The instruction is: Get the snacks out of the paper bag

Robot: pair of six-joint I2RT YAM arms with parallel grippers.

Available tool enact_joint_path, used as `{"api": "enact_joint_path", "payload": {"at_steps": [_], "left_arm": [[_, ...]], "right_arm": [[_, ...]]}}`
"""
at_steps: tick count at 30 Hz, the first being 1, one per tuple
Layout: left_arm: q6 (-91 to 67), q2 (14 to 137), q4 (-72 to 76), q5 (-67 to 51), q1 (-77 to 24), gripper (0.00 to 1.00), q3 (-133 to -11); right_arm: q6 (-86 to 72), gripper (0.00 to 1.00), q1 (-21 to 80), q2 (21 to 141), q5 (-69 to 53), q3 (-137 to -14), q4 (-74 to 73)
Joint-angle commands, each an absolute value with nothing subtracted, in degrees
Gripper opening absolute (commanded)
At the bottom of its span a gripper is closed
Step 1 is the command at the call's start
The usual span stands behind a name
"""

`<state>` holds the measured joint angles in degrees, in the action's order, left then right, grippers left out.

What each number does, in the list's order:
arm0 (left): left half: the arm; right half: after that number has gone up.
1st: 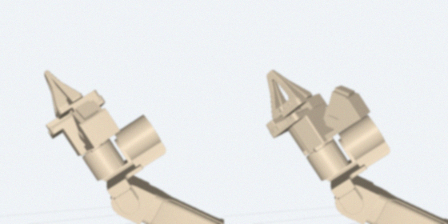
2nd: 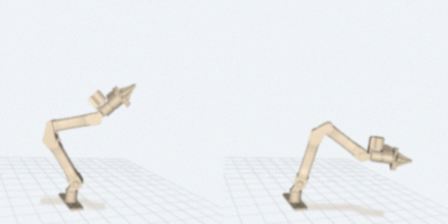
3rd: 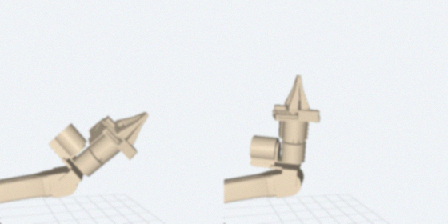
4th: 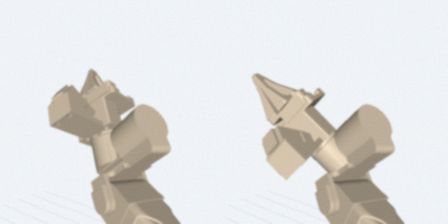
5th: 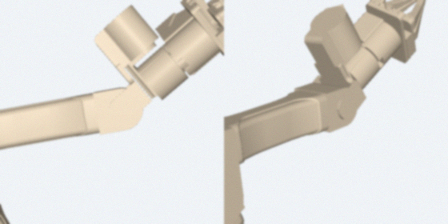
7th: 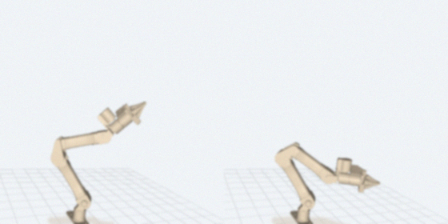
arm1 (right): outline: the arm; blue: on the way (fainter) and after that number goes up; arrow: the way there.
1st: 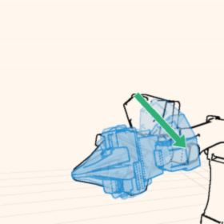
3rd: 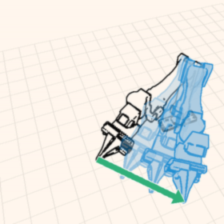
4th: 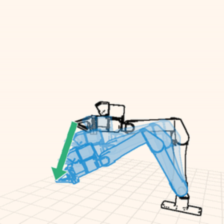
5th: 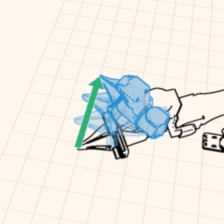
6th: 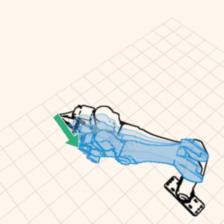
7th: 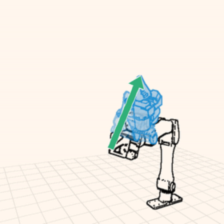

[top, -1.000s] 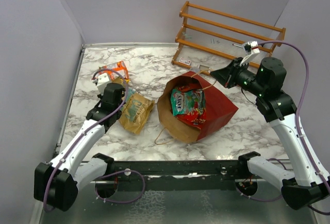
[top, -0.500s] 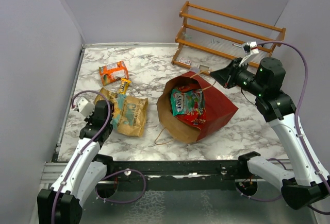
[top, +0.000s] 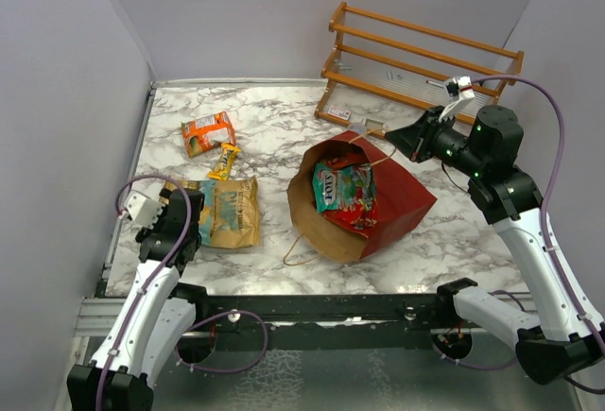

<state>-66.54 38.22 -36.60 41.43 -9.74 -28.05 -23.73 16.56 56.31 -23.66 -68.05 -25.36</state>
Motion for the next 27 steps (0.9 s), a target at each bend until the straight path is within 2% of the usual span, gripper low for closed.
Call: {"api": "enact_joint_path", "payload": {"at_steps": [1,4,8,14,22,27], "left_arm": [[-59.6,35.1,-35.4,31.0,-9.4,0.92,-36.1],[-53.3,32.7,-28.8,16.5,-9.4,0.94,-38.1],[-53.0,31.1,-19.2,-1.2,-9.4,0.94,-36.4],[-49.4,39.3,-8.3,-24.4,-9.5,0.93,-35.6],[-54.6,37.6,8.8,-33.1,-12.5,0.94,-37.1],[-53.7,40.4,10.8,-26.4,-24.1,0.89,-37.5]], "right_arm": [[-23.3,0.02,16.6,55.3,-23.2,-68.1,-24.8],[-23.5,0.02,16.6,55.4,-23.6,-67.7,-24.4],[-23.8,0.02,16.6,55.5,-24.3,-67.0,-24.0],[-23.9,0.02,16.6,55.3,-24.8,-66.3,-23.7],[-24.1,0.02,16.6,55.1,-24.6,-66.4,-23.6],[-24.5,0.02,16.6,55.4,-24.6,-66.7,-23.1]]}}
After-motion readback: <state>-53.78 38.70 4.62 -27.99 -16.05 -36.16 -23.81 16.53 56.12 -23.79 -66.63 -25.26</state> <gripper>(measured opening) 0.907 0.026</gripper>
